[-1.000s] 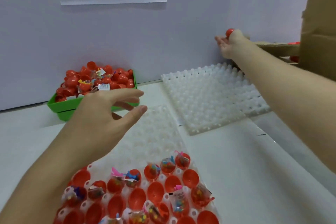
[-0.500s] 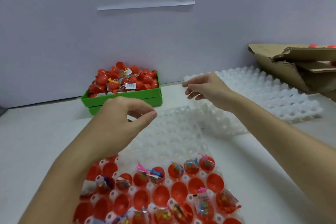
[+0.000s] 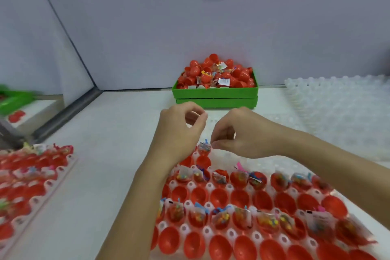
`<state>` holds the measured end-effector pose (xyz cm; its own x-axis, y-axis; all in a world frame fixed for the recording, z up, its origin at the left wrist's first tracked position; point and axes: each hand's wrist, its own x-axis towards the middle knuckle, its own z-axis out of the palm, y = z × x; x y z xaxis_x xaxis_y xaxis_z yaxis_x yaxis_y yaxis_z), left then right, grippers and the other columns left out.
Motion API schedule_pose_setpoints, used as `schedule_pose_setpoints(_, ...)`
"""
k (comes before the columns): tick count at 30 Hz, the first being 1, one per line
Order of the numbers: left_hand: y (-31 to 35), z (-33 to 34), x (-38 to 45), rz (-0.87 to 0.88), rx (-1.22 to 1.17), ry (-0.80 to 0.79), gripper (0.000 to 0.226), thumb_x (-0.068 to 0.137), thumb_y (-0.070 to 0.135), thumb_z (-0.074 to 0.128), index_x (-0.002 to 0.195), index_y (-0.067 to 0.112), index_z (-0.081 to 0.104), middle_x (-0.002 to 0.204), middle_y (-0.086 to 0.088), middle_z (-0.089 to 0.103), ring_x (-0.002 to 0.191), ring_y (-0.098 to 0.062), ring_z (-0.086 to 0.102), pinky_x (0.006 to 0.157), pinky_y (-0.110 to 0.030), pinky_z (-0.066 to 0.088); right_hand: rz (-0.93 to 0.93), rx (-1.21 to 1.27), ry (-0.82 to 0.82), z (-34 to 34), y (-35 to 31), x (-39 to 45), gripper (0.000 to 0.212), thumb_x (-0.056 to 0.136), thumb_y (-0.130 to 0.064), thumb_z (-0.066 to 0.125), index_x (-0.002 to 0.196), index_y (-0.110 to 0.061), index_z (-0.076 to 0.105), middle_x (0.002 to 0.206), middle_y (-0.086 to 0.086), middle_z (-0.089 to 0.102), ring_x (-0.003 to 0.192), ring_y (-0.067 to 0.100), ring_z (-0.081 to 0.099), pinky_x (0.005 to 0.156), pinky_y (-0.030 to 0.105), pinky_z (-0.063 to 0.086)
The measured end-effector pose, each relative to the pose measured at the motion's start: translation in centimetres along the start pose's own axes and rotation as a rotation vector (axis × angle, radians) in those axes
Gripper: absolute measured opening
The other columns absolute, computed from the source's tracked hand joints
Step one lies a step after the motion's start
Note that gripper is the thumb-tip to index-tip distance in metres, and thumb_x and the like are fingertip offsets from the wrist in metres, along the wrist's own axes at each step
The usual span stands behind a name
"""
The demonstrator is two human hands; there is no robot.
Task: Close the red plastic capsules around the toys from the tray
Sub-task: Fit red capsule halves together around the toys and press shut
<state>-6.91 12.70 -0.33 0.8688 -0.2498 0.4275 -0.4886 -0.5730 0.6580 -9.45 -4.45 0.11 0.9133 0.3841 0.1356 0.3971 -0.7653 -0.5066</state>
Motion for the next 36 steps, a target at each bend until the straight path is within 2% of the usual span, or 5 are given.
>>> schedule_pose_setpoints(11, 0.2, -0.5, -0.5, -0.01, -0.044, 0.049, 0.012, 0.093, 0.018, 0.063, 0.086, 0.025, 0.07, 0.081, 0.015, 0.068, 0.078, 0.006, 0.062, 0.066, 0.0, 0.043, 0.024, -0.274, -0.057, 2.1, -3.0, 1.8, 0.016, 0.079, -0.02, 0.066, 0.067, -0.029, 0.062, 0.065, -0.014, 0.054, 0.065, 0.014, 0.058, 0.065, 0.035, 0.055)
schedule_pose_setpoints(17, 0.5, -0.4, -0.6, -0.041, -0.132, 0.043, 0.012, 0.094, 0.018, 0.061, 0.101, 0.024, 0.069, 0.093, 0.017, 0.067, 0.089, 0.007, 0.061, 0.069, 0.001, 0.043, 0.004, -0.113, 0.058, -1.8, -2.2, 0.8, 0.016, 0.08, -0.024, 0.075, 0.07, -0.031, 0.065, 0.057, -0.007, 0.058, 0.052, 0.009, 0.051, 0.049, 0.02, 0.039)
schedule_pose_setpoints(22, 1.8, 0.4, -1.2, -0.16, -0.436, -0.261, 0.04, 0.09, 0.003, 0.06, 0.125, 0.022, 0.056, 0.117, 0.008, 0.065, 0.097, -0.008, 0.069, 0.09, -0.027, 0.056, -0.021, 0.028, 0.175, -4.1, -0.1, -2.5, 0.011, 0.084, -0.016, 0.072, 0.081, -0.026, 0.073, 0.061, -0.017, 0.06, 0.062, 0.004, 0.058, 0.055, 0.014, 0.043)
schedule_pose_setpoints(26, 2.8, 1.5, -1.9, -0.188, -0.612, -0.429, 0.042, 0.087, 0.007, 0.072, 0.126, 0.018, 0.059, 0.117, -0.005, 0.065, 0.088, -0.017, 0.074, 0.087, -0.029, 0.058, -0.002, 0.023, 0.23, -3.8, 0.9, -4.3, 0.033, 0.088, -0.006, 0.068, 0.08, -0.038, 0.068, 0.077, -0.02, 0.067, 0.079, 0.002, 0.063, 0.064, 0.015, 0.048)
schedule_pose_setpoints(36, 3.6, 3.3, -2.4, -0.094, -0.452, -0.122, 0.042, 0.074, 0.009, 0.084, 0.101, 0.033, 0.062, 0.094, 0.013, 0.065, 0.079, -0.003, 0.07, 0.064, -0.012, 0.052, 0.26, 0.443, 0.374, -2.2, 2.6, -7.0, 0.018, 0.097, -0.027, 0.056, 0.11, -0.025, 0.069, 0.087, -0.005, 0.077, 0.08, 0.005, 0.073, 0.068, 0.022, 0.051)
